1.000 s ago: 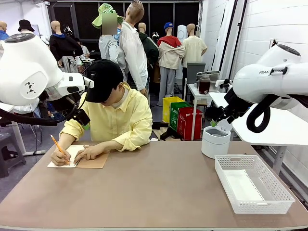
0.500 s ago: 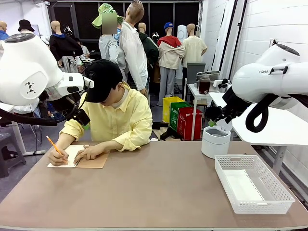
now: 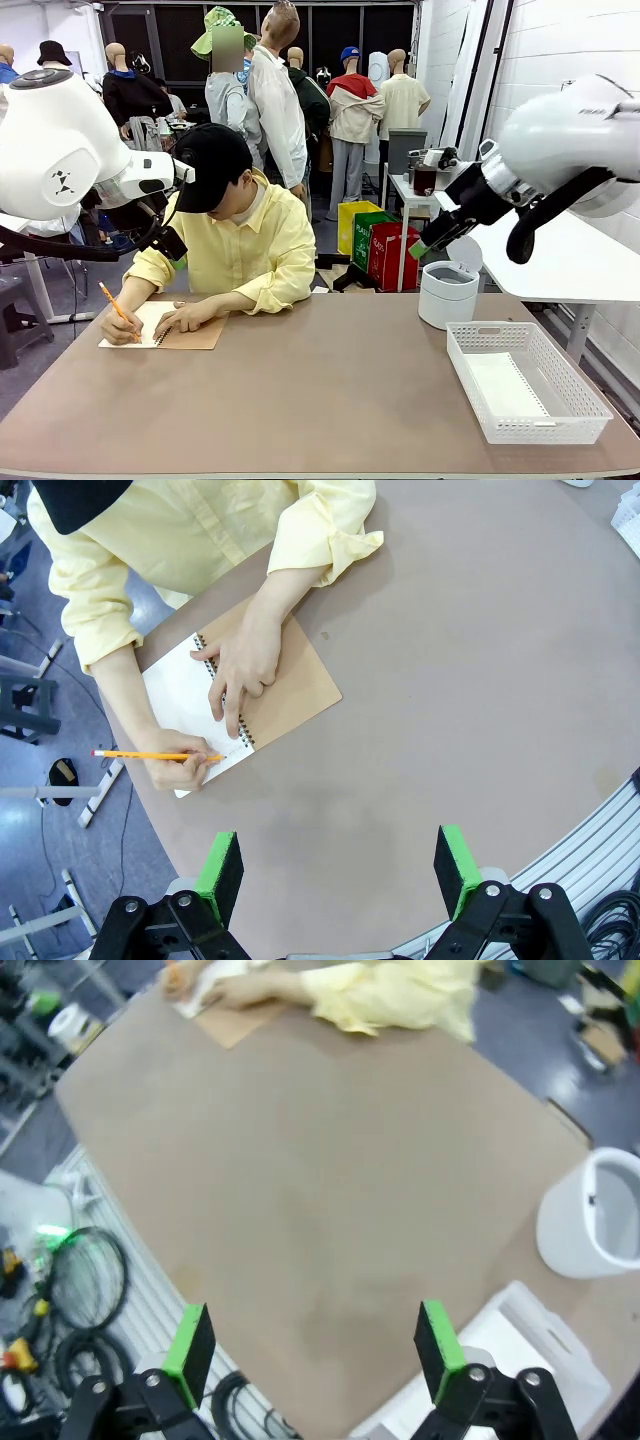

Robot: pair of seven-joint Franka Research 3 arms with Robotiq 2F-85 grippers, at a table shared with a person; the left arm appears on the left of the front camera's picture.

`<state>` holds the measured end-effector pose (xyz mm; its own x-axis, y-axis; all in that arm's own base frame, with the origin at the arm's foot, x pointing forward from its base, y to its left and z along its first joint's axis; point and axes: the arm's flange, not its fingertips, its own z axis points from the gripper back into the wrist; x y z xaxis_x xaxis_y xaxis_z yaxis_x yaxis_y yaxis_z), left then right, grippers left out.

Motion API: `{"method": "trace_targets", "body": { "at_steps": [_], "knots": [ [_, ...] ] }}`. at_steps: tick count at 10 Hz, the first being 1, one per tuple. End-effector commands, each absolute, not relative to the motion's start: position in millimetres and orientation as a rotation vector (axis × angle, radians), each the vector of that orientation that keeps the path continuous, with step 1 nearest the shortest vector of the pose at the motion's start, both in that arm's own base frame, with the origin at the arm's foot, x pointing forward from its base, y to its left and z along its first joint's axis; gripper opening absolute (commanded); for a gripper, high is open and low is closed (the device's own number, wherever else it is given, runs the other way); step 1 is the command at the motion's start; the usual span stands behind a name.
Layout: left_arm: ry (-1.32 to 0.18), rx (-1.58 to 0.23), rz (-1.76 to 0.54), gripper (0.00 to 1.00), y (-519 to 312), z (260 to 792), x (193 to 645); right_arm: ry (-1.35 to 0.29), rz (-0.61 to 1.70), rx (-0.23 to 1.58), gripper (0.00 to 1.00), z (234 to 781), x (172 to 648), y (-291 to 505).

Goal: Sort the paper based on its condition.
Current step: If a person hands you a paper, place it in the Organizing basket , and if it's crumpled, put it in the Trash can.

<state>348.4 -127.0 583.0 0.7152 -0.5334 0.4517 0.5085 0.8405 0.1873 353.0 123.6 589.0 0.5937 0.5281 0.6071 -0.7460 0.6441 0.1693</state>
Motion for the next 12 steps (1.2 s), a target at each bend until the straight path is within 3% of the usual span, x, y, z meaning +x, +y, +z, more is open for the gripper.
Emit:
{"method": "trace_targets", "body": {
  "at_steps": [1,5,12],
  "knots": [
    [-0.521,0.049,-0.58,1.0,-126,583,348,-0.571,0.869,0.53,1.0,591,340,111],
    [-0.521,0.049,-0.58,1.0,-126,583,348,-0.705,0.937,0.539,1.0,599,325,116],
    [-0.521,0.049,-0.58,1.0,-126,583,348,-0.683,0.927,0.519,1.0,608,324,113]
  ]
}}
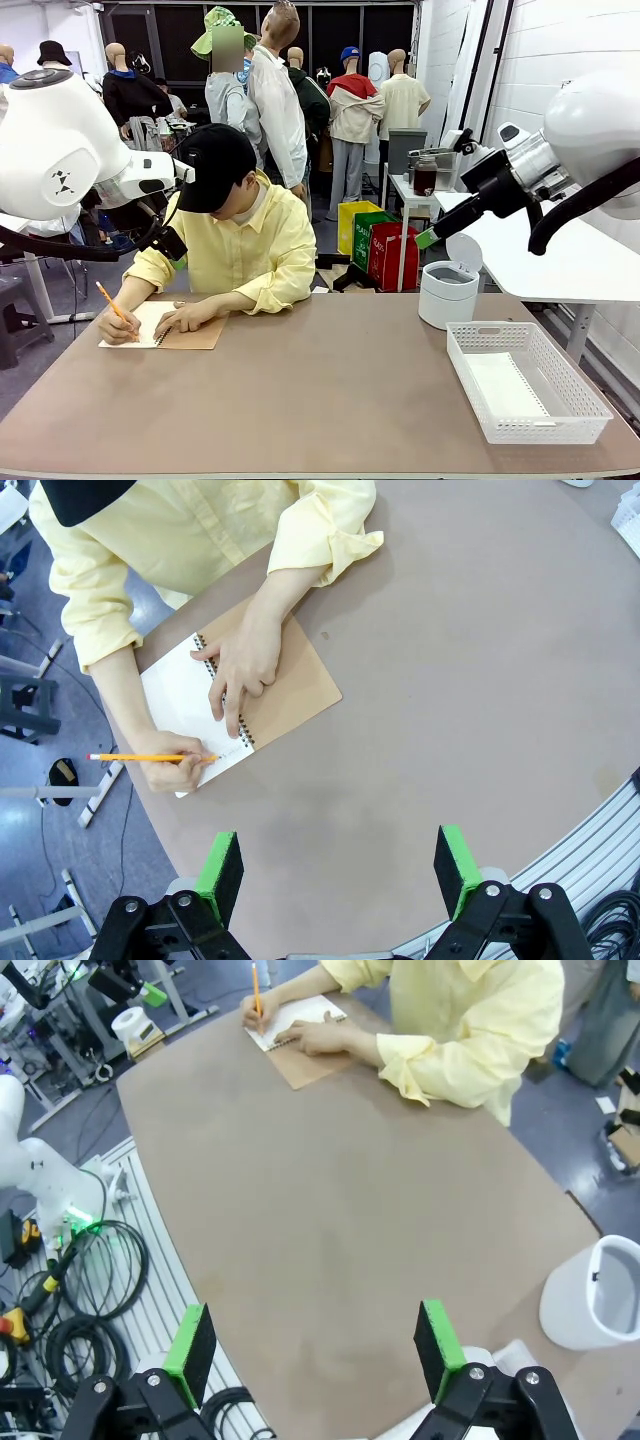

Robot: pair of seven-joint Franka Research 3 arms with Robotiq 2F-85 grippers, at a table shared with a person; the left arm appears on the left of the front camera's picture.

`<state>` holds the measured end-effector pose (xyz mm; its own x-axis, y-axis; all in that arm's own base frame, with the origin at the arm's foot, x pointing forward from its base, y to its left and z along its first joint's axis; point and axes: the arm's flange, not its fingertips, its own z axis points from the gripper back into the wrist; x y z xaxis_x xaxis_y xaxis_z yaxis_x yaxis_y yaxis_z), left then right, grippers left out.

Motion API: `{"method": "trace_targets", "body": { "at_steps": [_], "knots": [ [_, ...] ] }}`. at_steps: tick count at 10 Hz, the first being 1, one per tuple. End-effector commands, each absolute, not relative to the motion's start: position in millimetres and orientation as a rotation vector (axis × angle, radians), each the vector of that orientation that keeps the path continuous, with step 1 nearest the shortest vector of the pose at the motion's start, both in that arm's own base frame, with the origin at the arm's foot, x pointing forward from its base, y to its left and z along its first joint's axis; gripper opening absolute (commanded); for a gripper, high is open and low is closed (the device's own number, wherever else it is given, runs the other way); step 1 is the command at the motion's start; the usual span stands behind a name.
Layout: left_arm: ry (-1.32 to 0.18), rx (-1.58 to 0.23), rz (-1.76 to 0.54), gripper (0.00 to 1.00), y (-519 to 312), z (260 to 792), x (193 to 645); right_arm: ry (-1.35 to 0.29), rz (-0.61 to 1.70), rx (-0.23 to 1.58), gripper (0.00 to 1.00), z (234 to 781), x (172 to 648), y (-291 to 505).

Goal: Sort the paper based on its condition.
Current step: If a person hands you a paper, place it in the Organizing basket , and if it's crumpled, put it in the Trash can.

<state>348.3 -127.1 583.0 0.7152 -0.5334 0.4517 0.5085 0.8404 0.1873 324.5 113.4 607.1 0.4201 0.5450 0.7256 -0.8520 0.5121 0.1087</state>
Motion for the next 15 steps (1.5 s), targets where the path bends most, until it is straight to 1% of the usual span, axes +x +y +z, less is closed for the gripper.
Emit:
{"method": "trace_targets", "body": {
  "at_steps": [1,15],
  "knots": [
    [-0.521,0.049,-0.58,1.0,-126.4,583.1,348.5,-0.683,0.927,0.519,1.0,607.7,324.4,112.8],
    [-0.521,0.049,-0.58,1.0,-126.4,583.1,348.5,-0.683,0.927,0.519,1.0,607.7,324.4,112.8]
  ]
}}
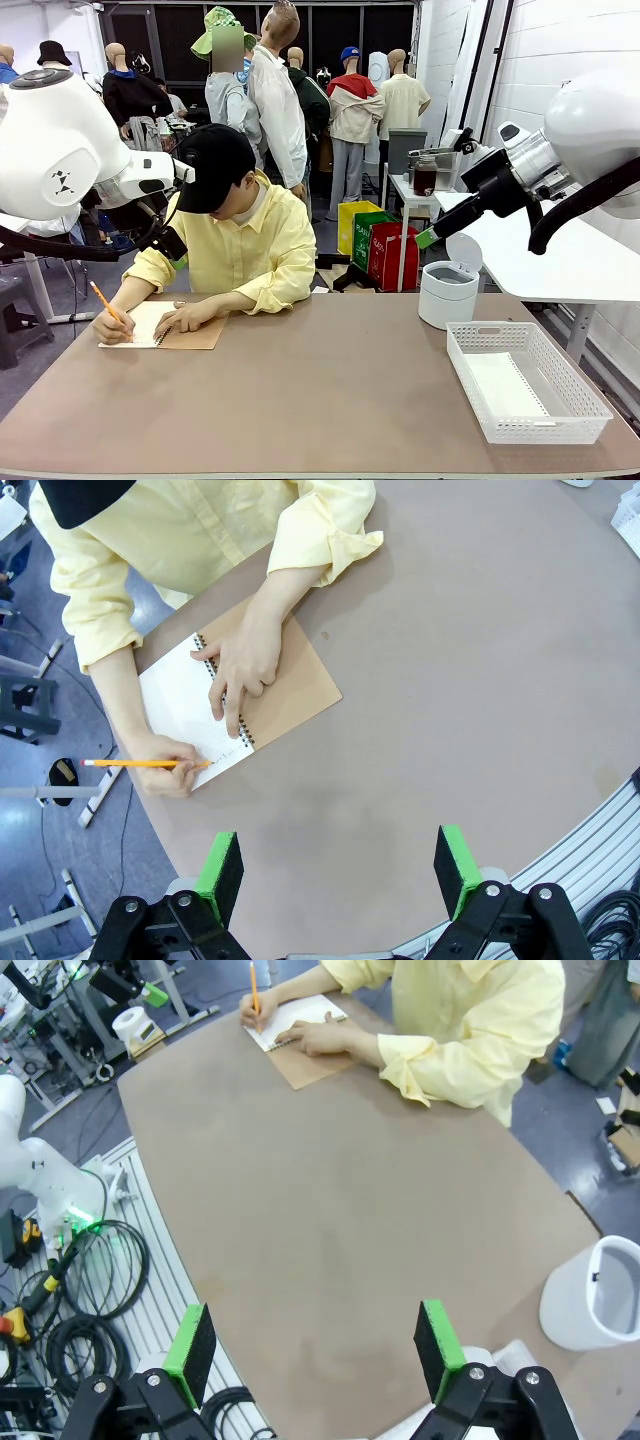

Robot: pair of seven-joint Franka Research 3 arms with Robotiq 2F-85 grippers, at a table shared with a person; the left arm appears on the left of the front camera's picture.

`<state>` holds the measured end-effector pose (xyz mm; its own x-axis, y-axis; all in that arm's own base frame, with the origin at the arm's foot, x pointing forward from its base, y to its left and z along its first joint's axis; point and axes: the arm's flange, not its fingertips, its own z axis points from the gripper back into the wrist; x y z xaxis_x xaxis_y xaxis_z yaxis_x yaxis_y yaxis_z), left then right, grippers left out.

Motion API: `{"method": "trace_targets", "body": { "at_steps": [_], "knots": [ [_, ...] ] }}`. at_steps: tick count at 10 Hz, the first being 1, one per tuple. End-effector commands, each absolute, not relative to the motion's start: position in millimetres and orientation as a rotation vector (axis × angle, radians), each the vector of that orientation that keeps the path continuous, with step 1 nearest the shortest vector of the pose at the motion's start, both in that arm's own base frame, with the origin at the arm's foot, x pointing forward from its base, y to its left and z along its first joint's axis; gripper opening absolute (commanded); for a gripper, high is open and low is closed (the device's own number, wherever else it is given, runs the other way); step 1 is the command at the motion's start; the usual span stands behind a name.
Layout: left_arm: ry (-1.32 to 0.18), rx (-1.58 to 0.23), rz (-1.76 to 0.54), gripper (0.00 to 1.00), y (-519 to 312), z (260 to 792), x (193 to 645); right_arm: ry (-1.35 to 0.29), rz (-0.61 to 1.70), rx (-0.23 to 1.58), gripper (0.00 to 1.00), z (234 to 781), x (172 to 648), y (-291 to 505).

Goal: Sort the paper based on its condition.
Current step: If a person hands you a paper, place it in the Organizing basket , and if it's crumpled, put it in the Trash can.

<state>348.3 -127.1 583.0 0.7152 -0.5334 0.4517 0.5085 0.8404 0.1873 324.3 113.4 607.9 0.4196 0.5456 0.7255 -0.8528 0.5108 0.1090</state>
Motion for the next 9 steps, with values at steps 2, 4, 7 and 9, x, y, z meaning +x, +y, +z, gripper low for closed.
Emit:
{"method": "trace_targets", "body": {
  "at_steps": [2,4,7,9],
  "knots": [
    [-0.521,0.049,-0.58,1.0,-126.4,583.1,348.5,-0.683,0.927,0.519,1.0,607.7,324.4,112.8],
    [-0.521,0.049,-0.58,1.0,-126.4,583.1,348.5,-0.683,0.927,0.519,1.0,607.7,324.4,112.8],
    [-0.521,0.049,-0.58,1.0,-126.4,583.1,348.5,-0.683,0.927,0.519,1.0,607.7,324.4,112.8],
    [-0.521,0.049,-0.58,1.0,-126.4,583.1,348.5,-0.683,0.927,0.519,1.0,607.7,324.4,112.8]
  ]
}}
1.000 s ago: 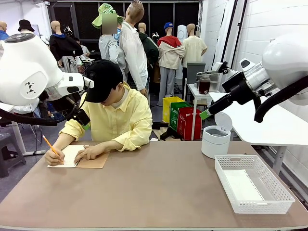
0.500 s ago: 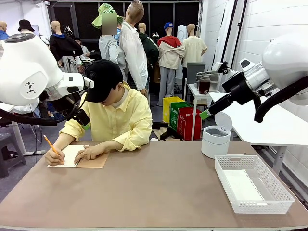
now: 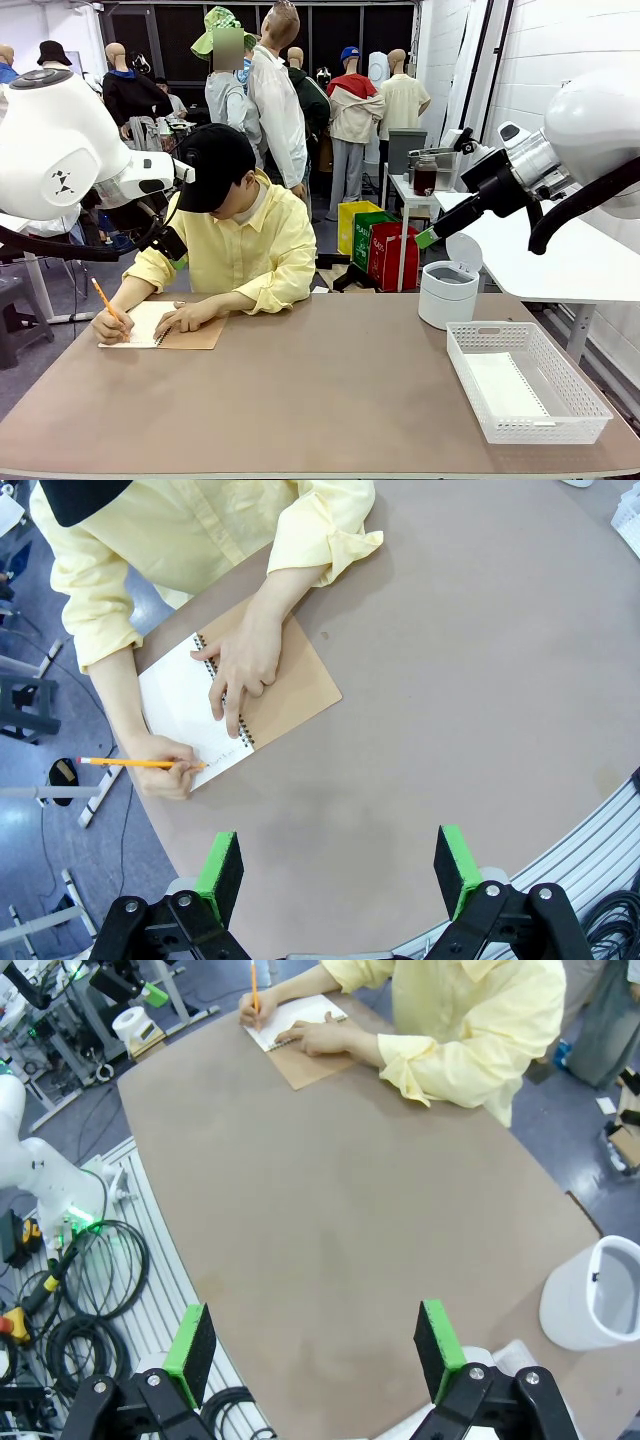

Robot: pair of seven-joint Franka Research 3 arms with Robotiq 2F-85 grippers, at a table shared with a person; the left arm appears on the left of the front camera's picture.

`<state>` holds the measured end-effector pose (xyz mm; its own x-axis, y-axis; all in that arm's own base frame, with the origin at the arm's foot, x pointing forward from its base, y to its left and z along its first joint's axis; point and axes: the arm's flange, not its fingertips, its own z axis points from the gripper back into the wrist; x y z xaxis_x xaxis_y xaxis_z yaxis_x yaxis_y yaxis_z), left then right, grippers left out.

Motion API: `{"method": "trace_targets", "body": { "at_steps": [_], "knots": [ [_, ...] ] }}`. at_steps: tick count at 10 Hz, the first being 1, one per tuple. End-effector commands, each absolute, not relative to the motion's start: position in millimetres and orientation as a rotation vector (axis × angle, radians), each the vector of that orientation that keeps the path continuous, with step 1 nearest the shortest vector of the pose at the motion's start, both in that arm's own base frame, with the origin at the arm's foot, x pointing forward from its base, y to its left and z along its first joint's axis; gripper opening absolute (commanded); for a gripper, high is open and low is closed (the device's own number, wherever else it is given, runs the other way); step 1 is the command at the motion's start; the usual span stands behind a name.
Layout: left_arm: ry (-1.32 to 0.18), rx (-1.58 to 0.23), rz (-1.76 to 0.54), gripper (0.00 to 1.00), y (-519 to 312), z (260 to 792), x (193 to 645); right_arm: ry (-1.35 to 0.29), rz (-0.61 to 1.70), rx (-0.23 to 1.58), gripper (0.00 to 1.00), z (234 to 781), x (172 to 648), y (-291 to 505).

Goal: Sort the paper based on its condition.
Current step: If a person hands you a paper, place it in the Organizing basket , and if it's crumpled, put it in the Trash can.

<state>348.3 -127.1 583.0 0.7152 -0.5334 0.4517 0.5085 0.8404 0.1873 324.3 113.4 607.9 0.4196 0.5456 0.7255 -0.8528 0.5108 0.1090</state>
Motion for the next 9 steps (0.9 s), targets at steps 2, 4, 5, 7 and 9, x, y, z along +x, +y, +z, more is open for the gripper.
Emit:
{"method": "trace_targets", "body": {
  "at_steps": [2,4,5,7,9],
  "knots": [
    [-0.521,0.049,-0.58,1.0,-126.4,583.1,348.5,-0.683,0.927,0.519,1.0,607.7,324.4,112.8],
    [-0.521,0.049,-0.58,1.0,-126.4,583.1,348.5,-0.683,0.927,0.519,1.0,607.7,324.4,112.8],
    [-0.521,0.049,-0.58,1.0,-126.4,583.1,348.5,-0.683,0.927,0.519,1.0,607.7,324.4,112.8],
    [-0.521,0.049,-0.58,1.0,-126.4,583.1,348.5,-0.683,0.927,0.519,1.0,607.7,324.4,112.8],
    [-0.521,0.049,-0.58,1.0,-126.4,583.1,348.5,-0.683,0.927,0.519,1.0,607.7,324.4,112.8]
  ]
}}
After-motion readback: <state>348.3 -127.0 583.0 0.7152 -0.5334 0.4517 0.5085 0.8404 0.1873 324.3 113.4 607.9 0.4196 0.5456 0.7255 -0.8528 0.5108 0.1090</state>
